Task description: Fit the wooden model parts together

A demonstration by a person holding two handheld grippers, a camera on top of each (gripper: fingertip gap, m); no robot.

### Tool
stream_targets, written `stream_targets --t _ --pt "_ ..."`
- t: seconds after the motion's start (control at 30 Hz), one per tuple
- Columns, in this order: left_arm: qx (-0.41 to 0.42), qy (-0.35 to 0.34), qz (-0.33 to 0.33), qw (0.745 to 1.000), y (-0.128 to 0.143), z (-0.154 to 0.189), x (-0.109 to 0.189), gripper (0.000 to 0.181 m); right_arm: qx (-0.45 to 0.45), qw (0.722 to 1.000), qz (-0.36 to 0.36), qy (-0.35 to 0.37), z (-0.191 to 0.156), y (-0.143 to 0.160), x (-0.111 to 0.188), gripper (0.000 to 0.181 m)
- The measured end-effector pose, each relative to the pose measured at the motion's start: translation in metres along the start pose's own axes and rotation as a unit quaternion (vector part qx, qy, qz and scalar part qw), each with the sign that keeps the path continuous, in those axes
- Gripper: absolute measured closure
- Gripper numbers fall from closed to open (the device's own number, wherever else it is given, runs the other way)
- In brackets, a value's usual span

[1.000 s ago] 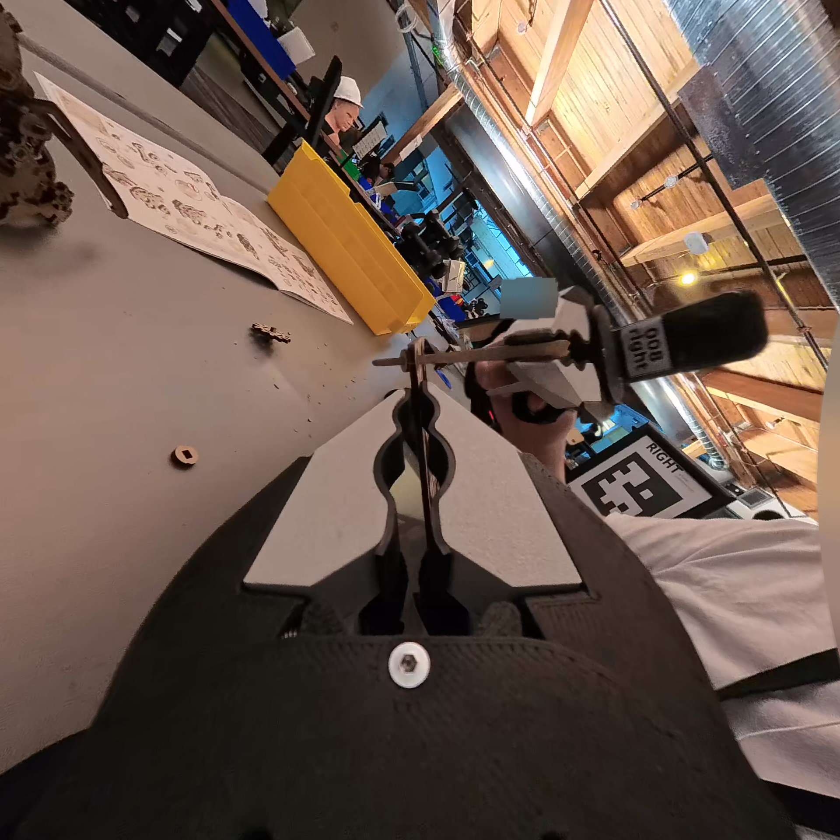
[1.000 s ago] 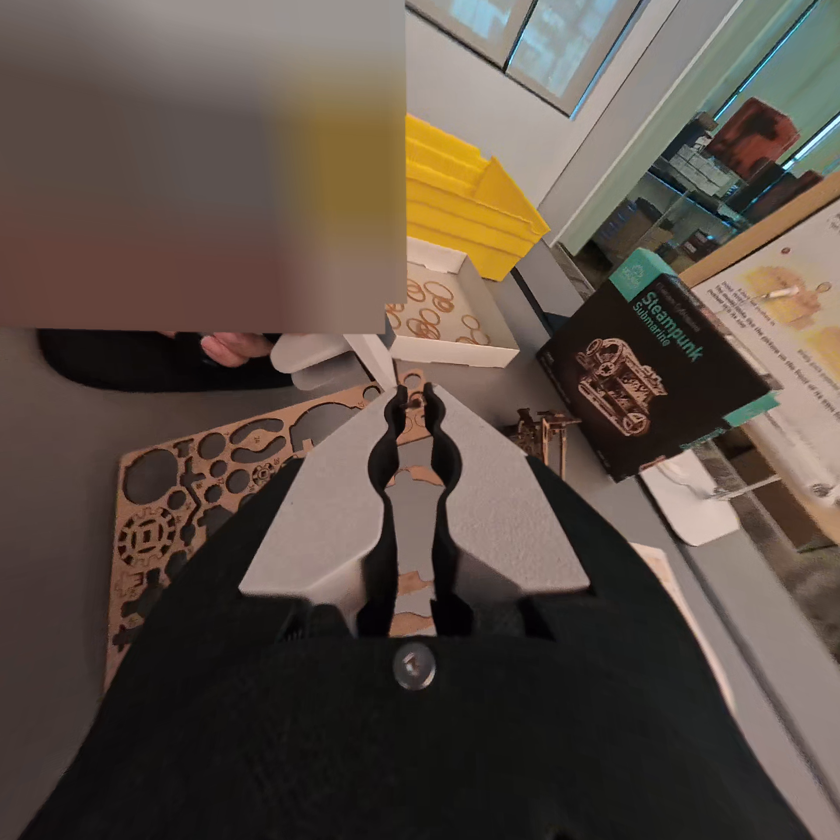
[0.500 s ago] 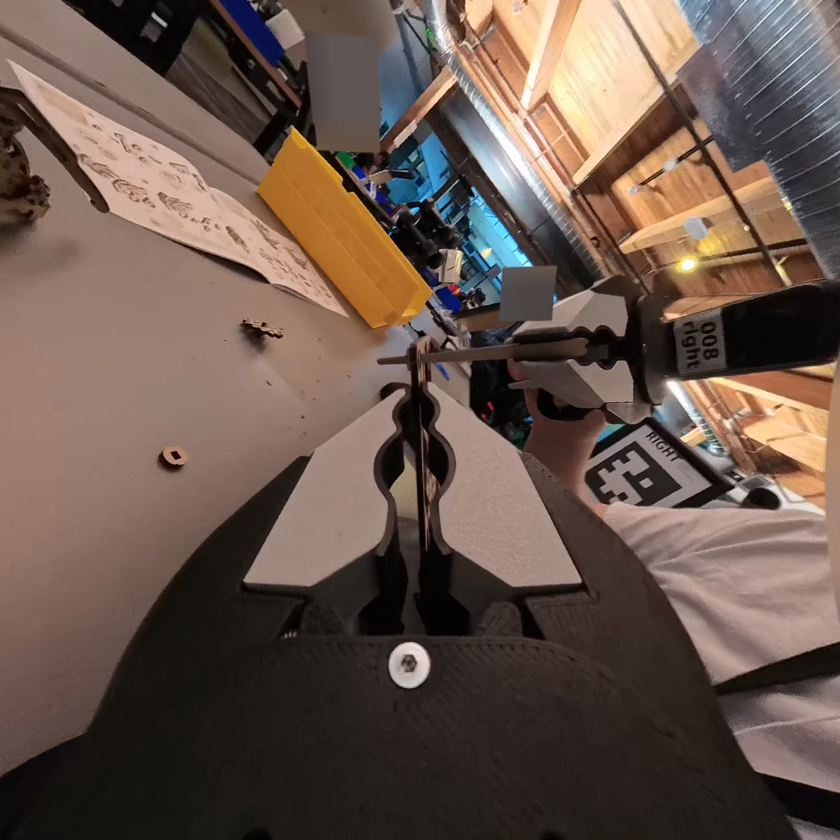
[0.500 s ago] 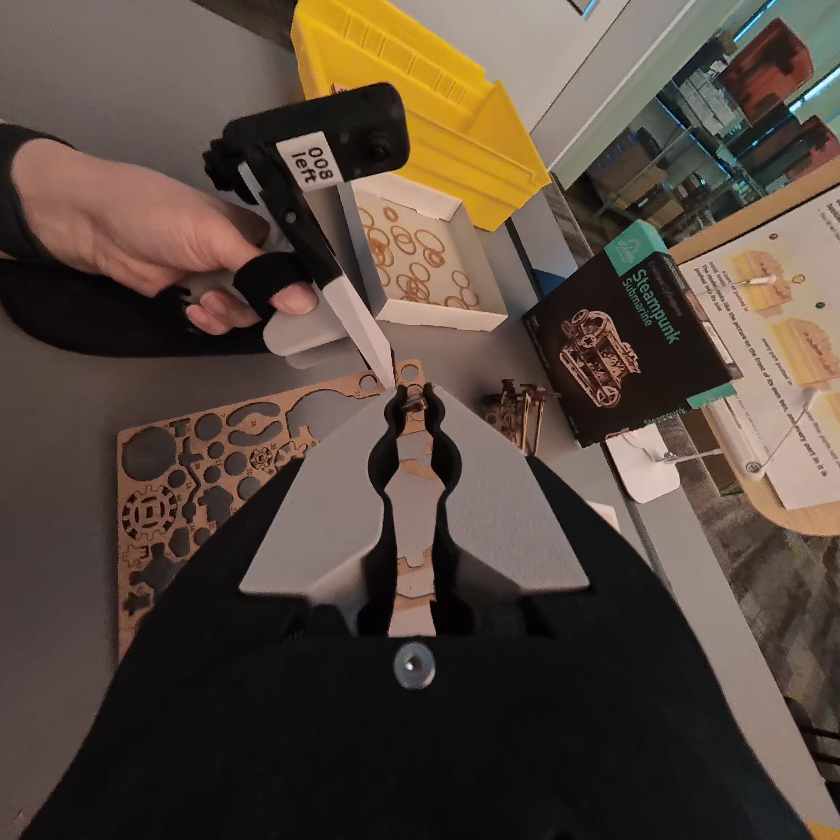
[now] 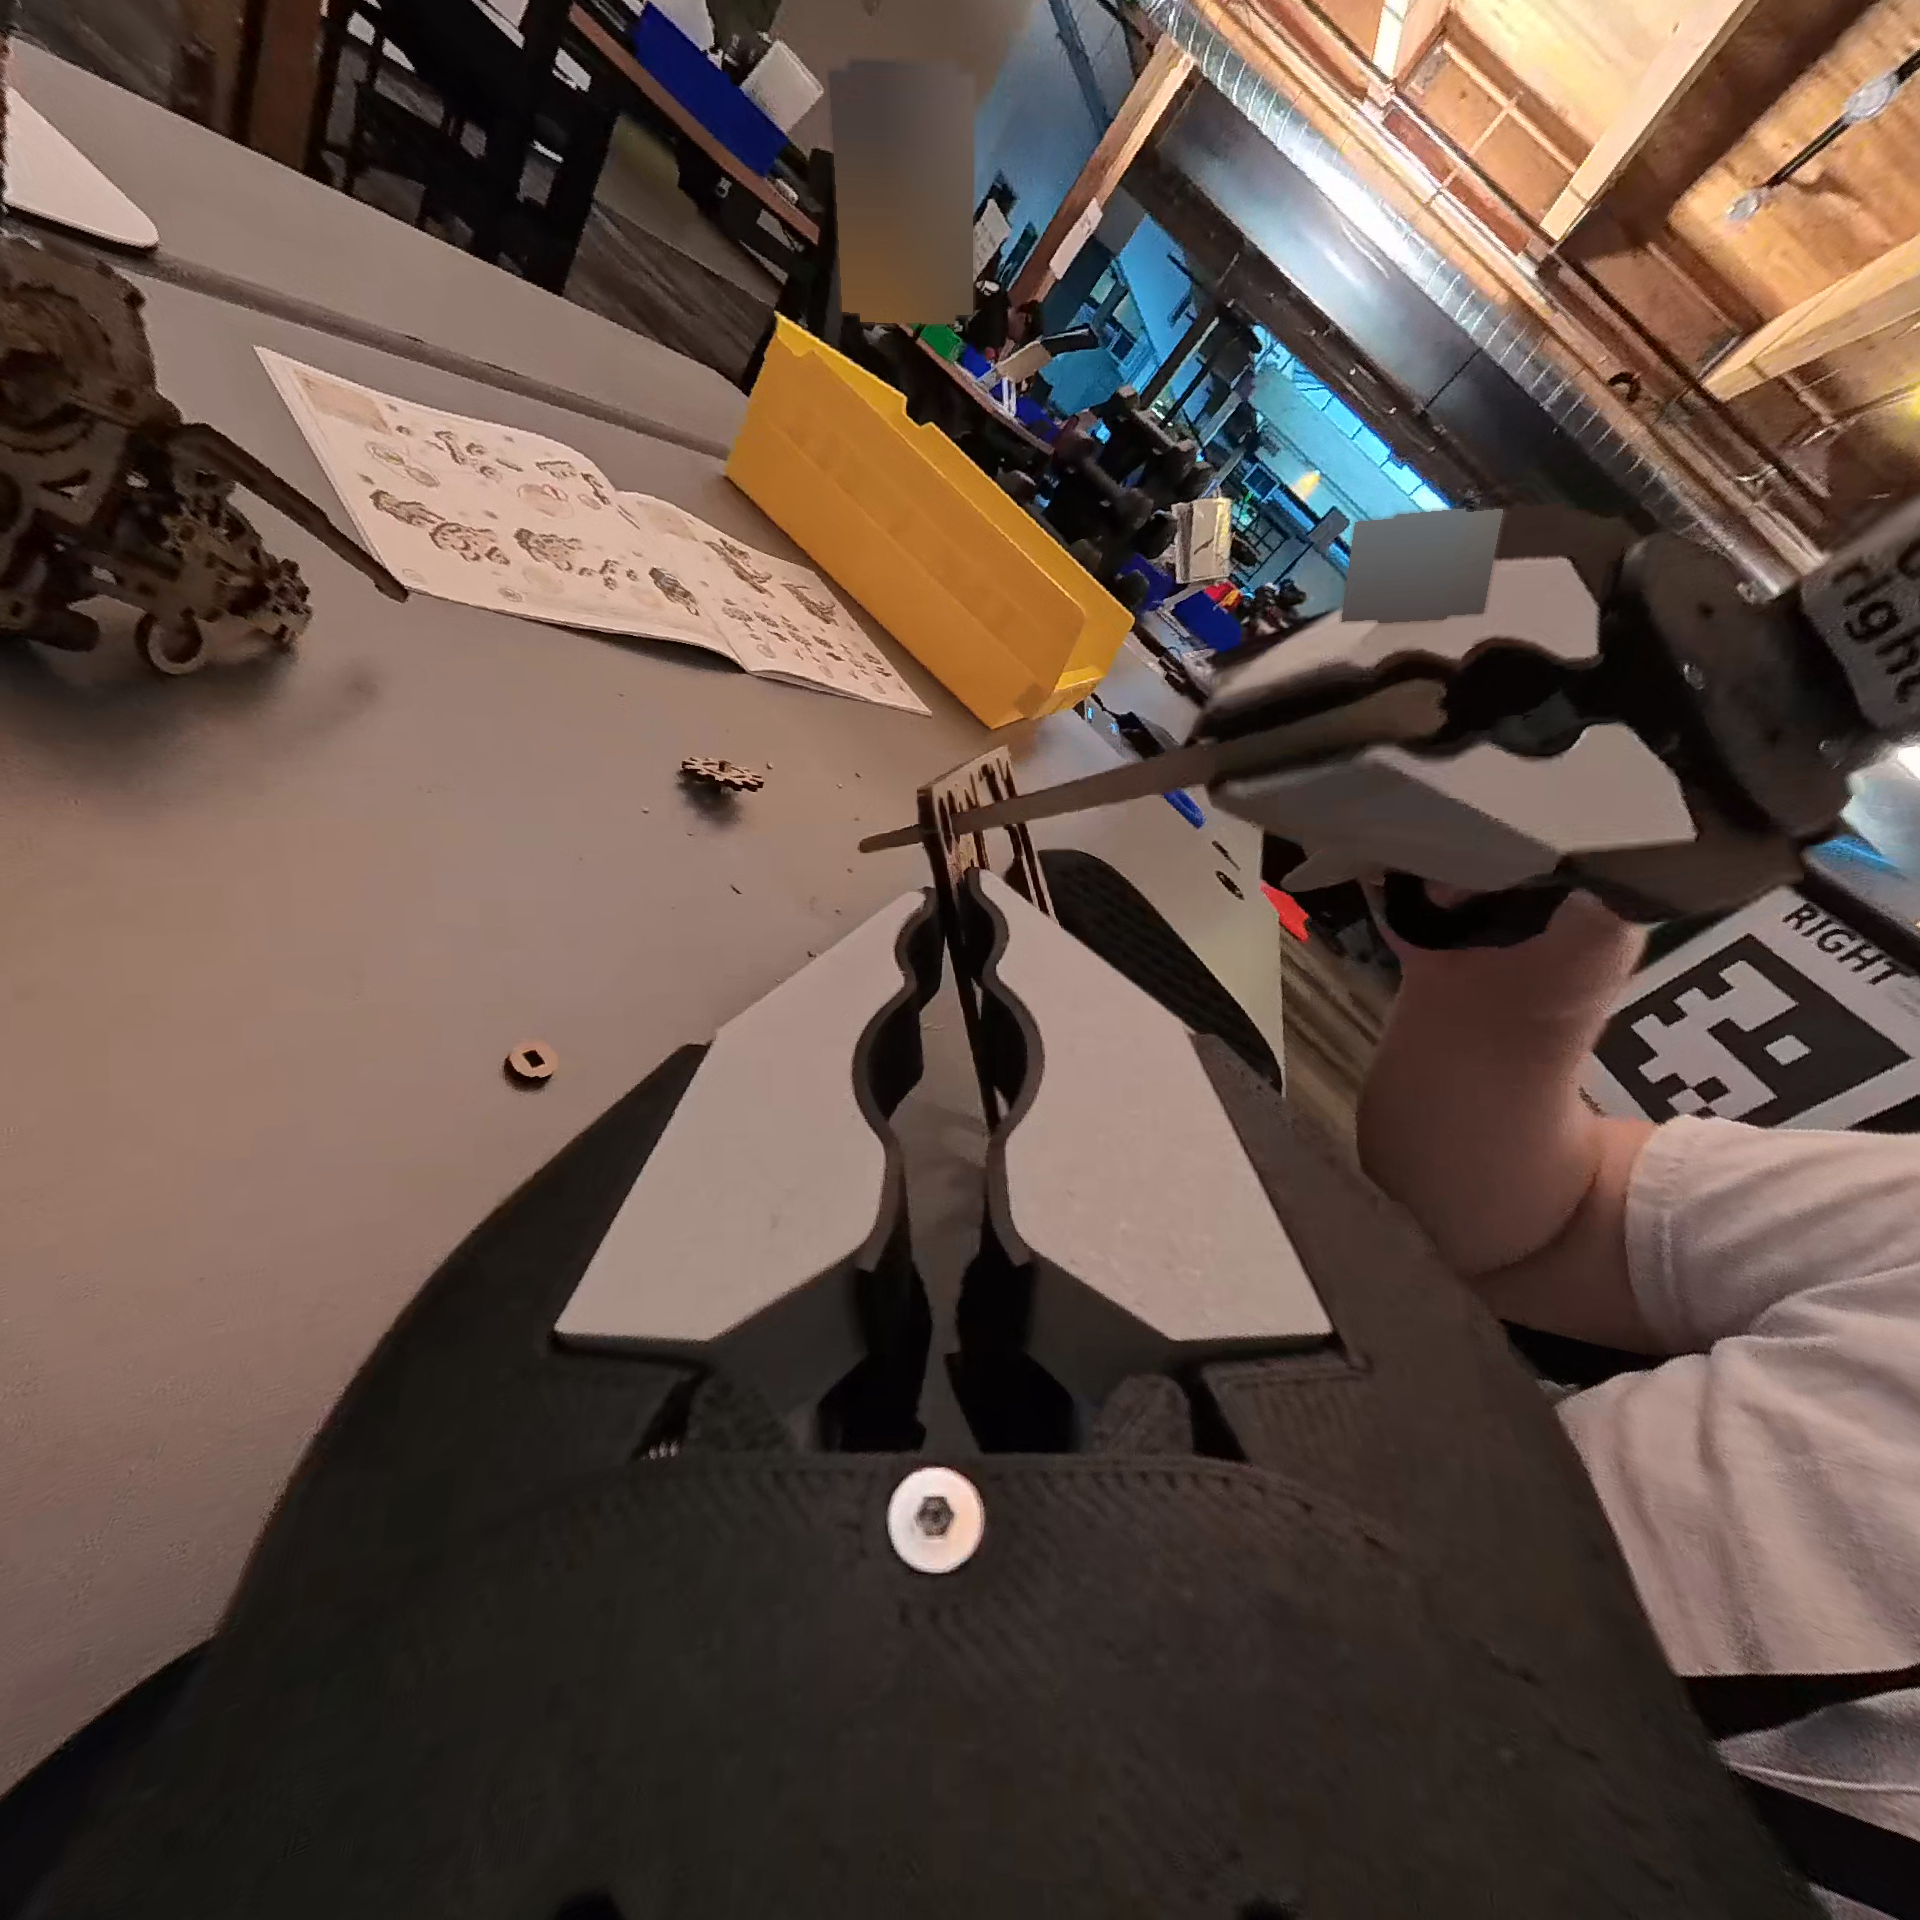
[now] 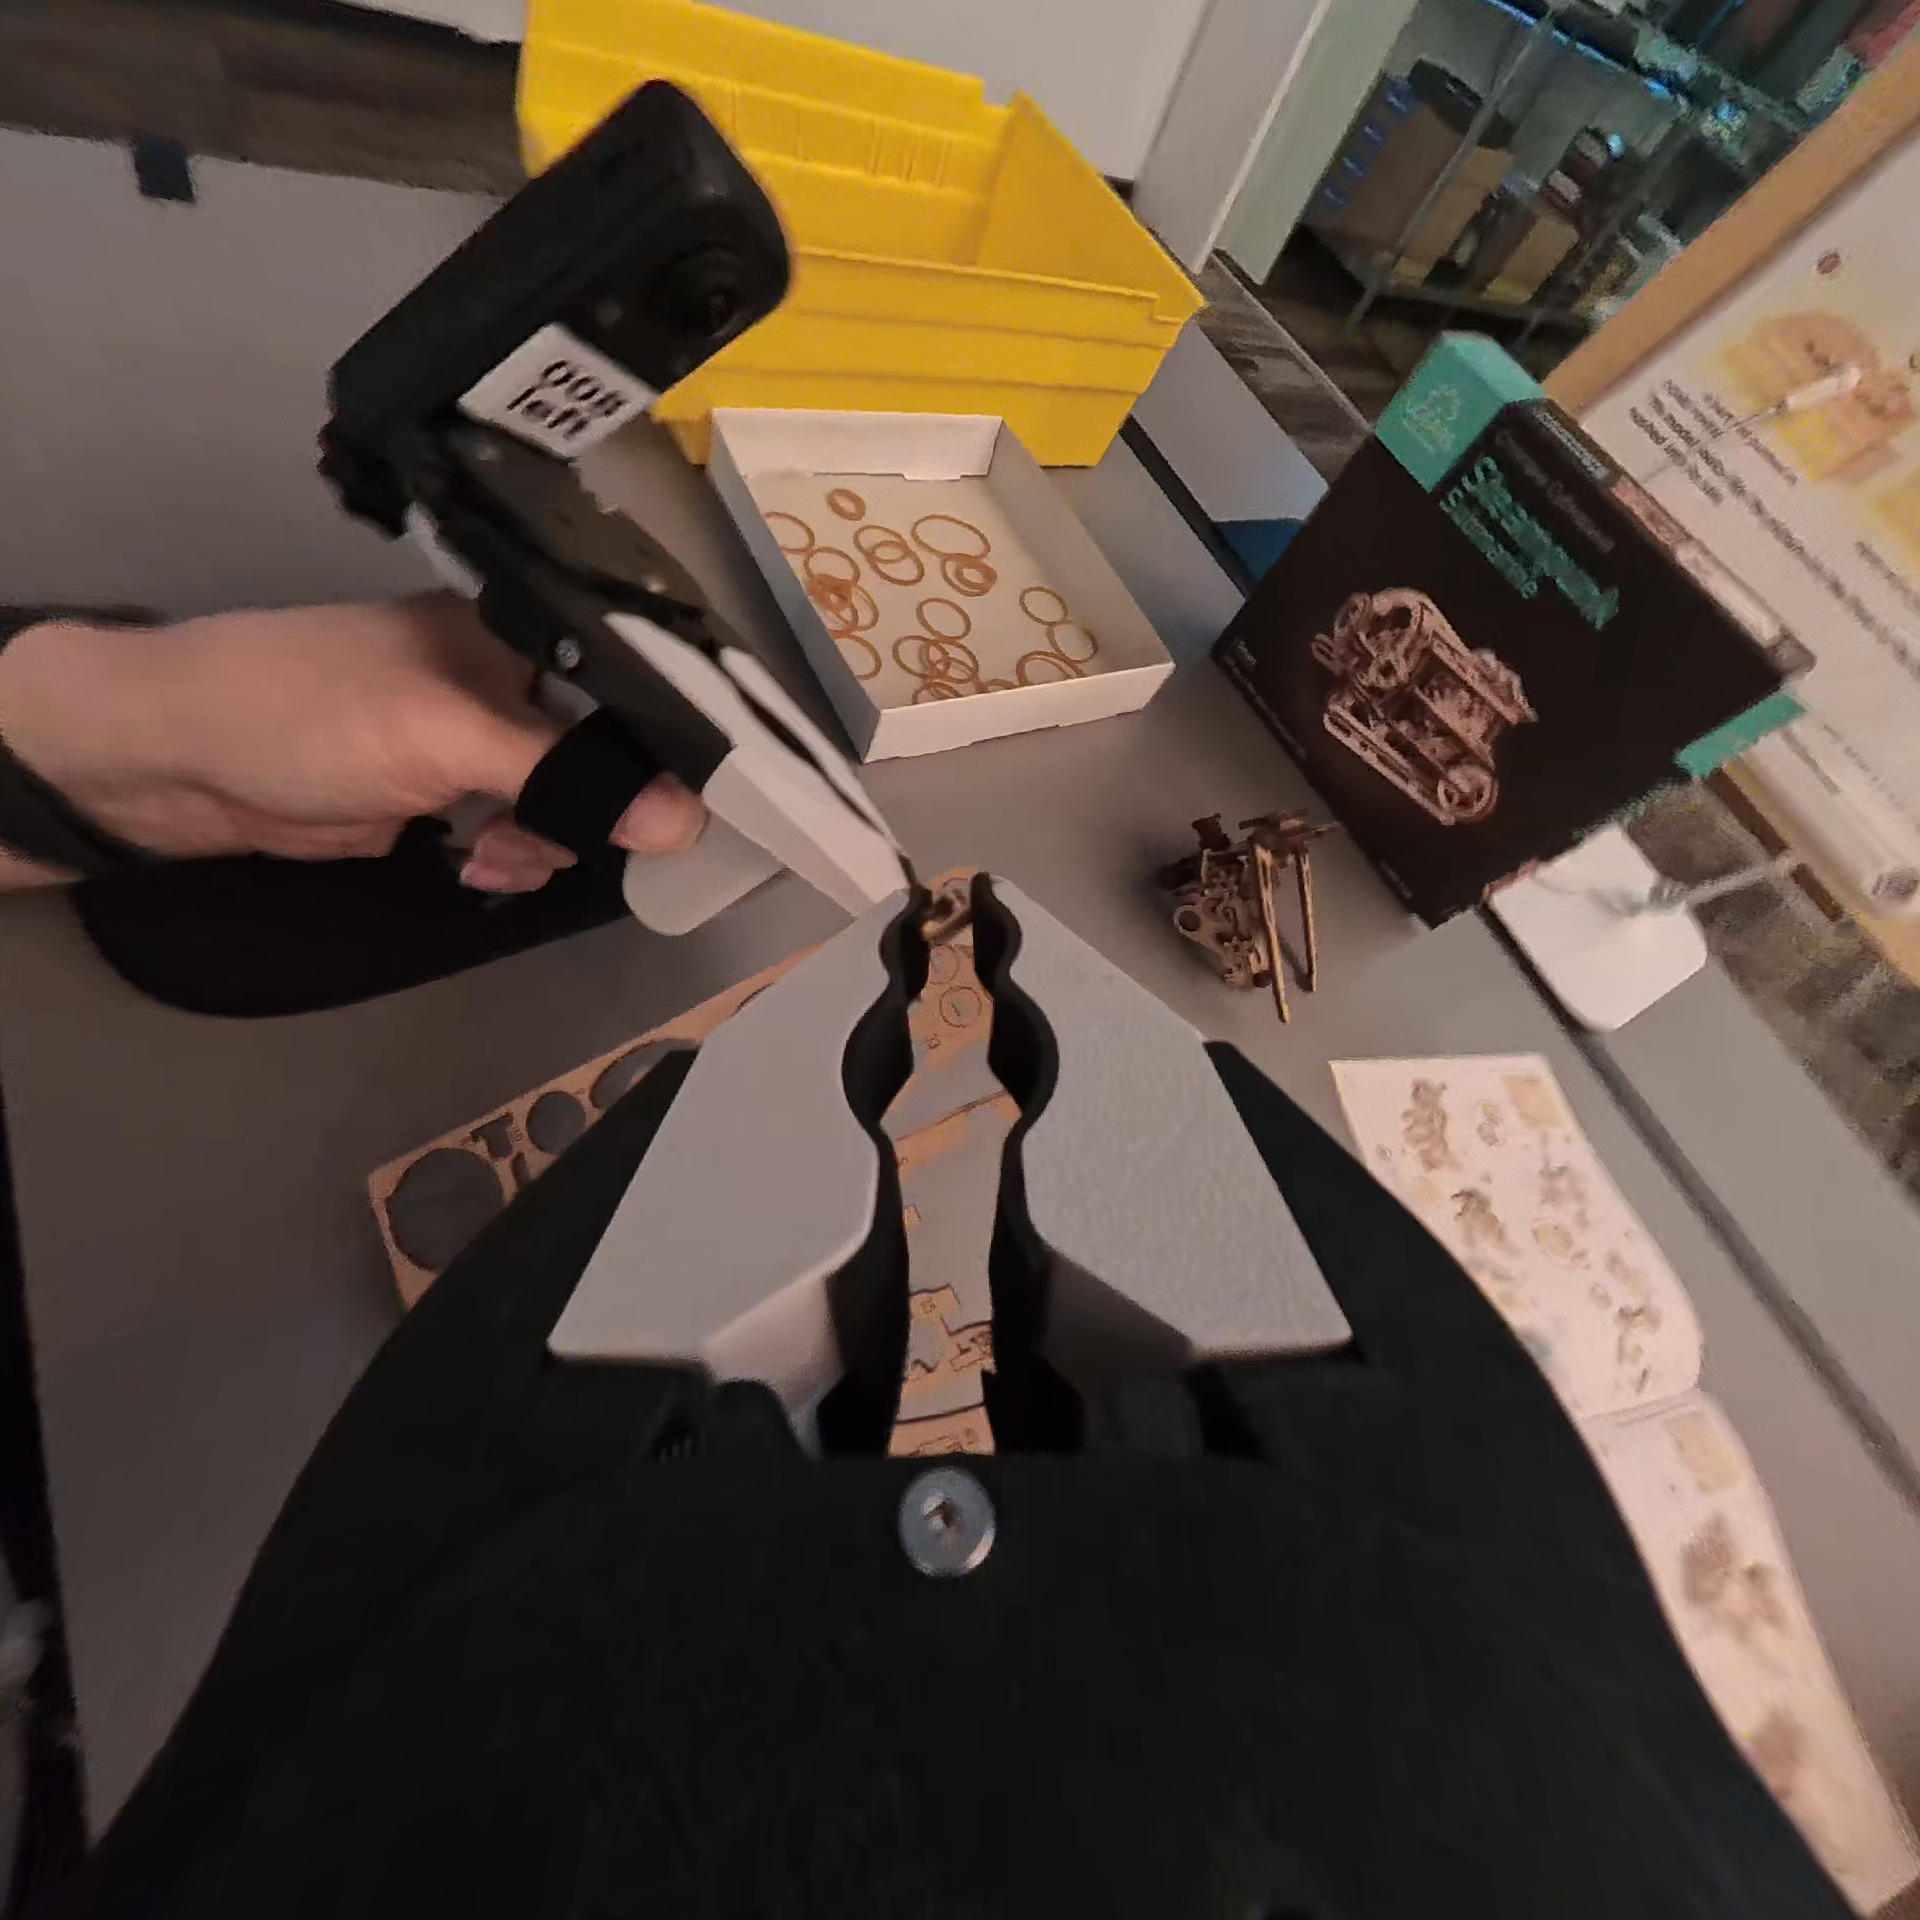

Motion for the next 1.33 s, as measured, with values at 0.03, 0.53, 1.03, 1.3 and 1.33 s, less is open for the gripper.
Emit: stream_targets --t 0.03,0.53,1.03,1.3,1.33 --pt "0.003 0.003 -0.001 1.000 0.000 0.000 0.001 0.180 0.058 0.998 -0.014 0.000 -0.005 0.001 0.000 0.174" --pt "0.041 0.010 0.007 0.999 -0.003 -0.008 0.006 0.181 -0.028 0.988 0.149 0.007 0.012 0.007 0.058 0.175" --pt "0.132 -0.026 -0.131 0.982 0.030 -0.018 0.019 0.154 -0.219 0.968 0.028 -0.121 0.054 0.127 0.060 0.175" --pt "-0.123 -0.217 -0.193 0.949 0.012 -0.026 0.033 0.137 -0.178 0.973 -0.003 -0.150 0.054 0.148 0.061 0.175" --pt "-0.154 -0.244 -0.181 0.940 0.005 -0.030 0.040 0.143 -0.158 0.975 -0.005 -0.155 0.053 0.149 0.062 0.175"
Point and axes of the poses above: each gripper's, where its closed fingertips meet, x back along the fingers, y out of its underside, z = x × y across the jaws, the point moved 6 cm from there along x, back along the fingers, and after that the axes turned 14 degrees about -y, right-handed, at the moved point
